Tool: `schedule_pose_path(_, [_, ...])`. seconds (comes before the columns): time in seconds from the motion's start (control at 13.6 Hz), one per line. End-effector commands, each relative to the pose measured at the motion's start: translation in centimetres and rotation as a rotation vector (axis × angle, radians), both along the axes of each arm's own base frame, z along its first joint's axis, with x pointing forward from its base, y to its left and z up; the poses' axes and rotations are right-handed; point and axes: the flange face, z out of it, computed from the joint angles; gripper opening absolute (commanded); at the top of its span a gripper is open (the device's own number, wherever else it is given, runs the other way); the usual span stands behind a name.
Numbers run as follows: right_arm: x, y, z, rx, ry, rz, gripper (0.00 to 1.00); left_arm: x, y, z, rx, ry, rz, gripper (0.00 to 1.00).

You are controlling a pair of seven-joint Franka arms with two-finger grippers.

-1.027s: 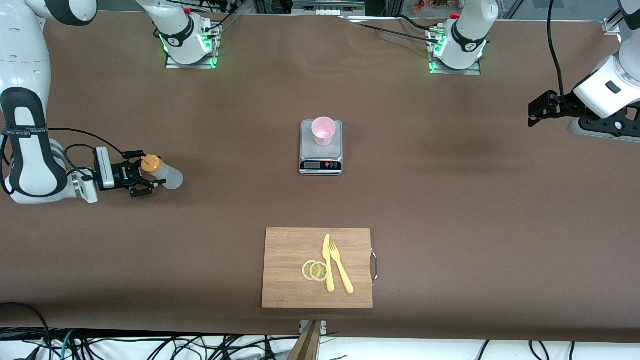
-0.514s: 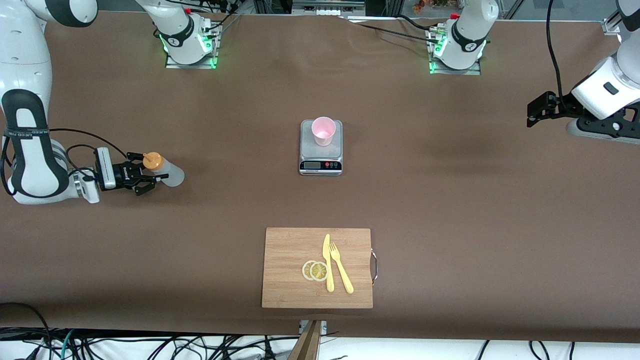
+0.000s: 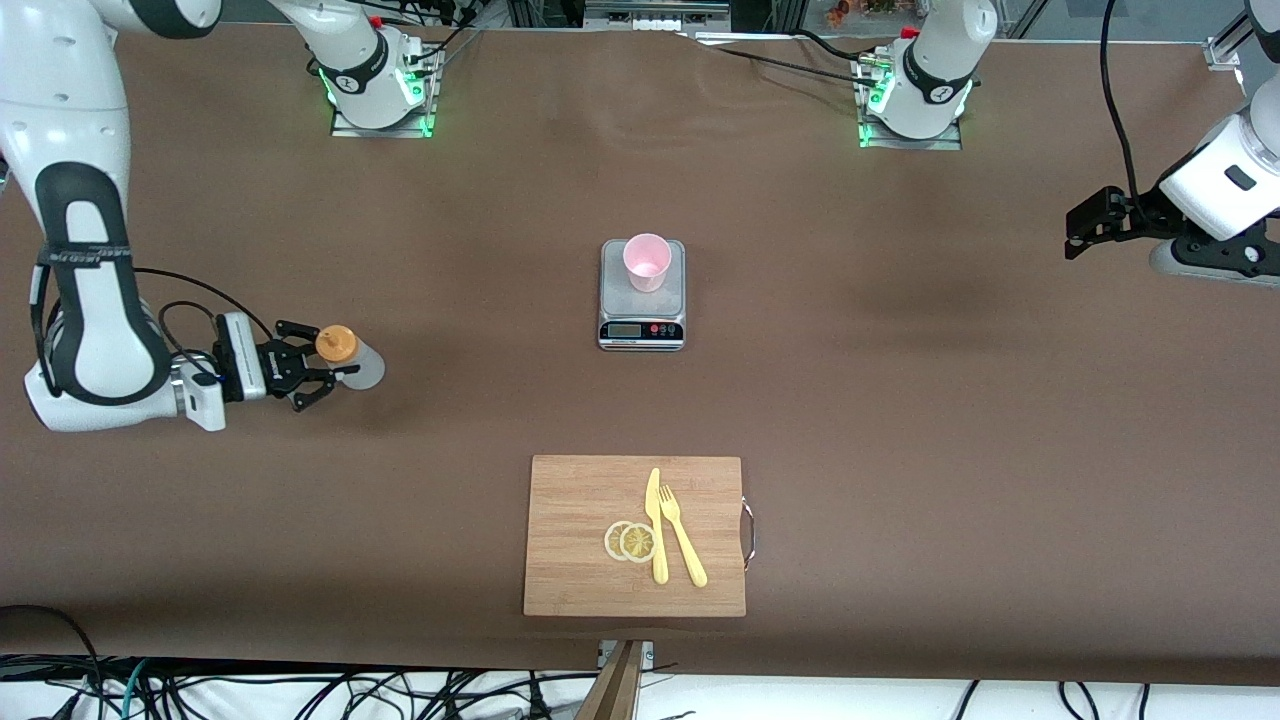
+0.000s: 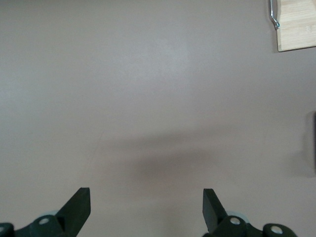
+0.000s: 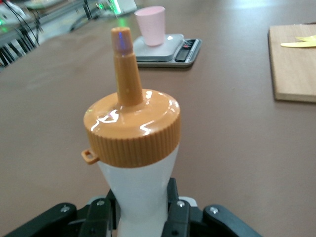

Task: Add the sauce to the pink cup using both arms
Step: 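Lift the bottle with the right gripper and carry it over the cup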

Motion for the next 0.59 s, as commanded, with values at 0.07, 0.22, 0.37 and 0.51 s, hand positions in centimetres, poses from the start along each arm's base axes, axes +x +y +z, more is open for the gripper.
schedule_pose_path(0.07, [0.4,7.2,8.6,-0.209,-0.021,0.002,0.29,0.4,1.8,0.6,0.004,-0.014,0.023,1.0])
schedule_pose_path(0.22, [0.0,12.0,11.7,-0.333,-0.022,0.015,0.29,0.5,1.7,0.5,0.004,-0.015,0.021,1.0])
schedule_pose_path(0.37, [-0.8,16.2,14.3,-0.462,-0.014,0.009,0.29,0.5,1.6,0.5,0.004,-0.014,0.018,1.0])
schedule_pose_path(0.51, [-2.0,20.0,16.4,-0.554,-0.023,0.0,0.29,0.5,1.6,0.5,0.004,-0.014,0.018,1.0])
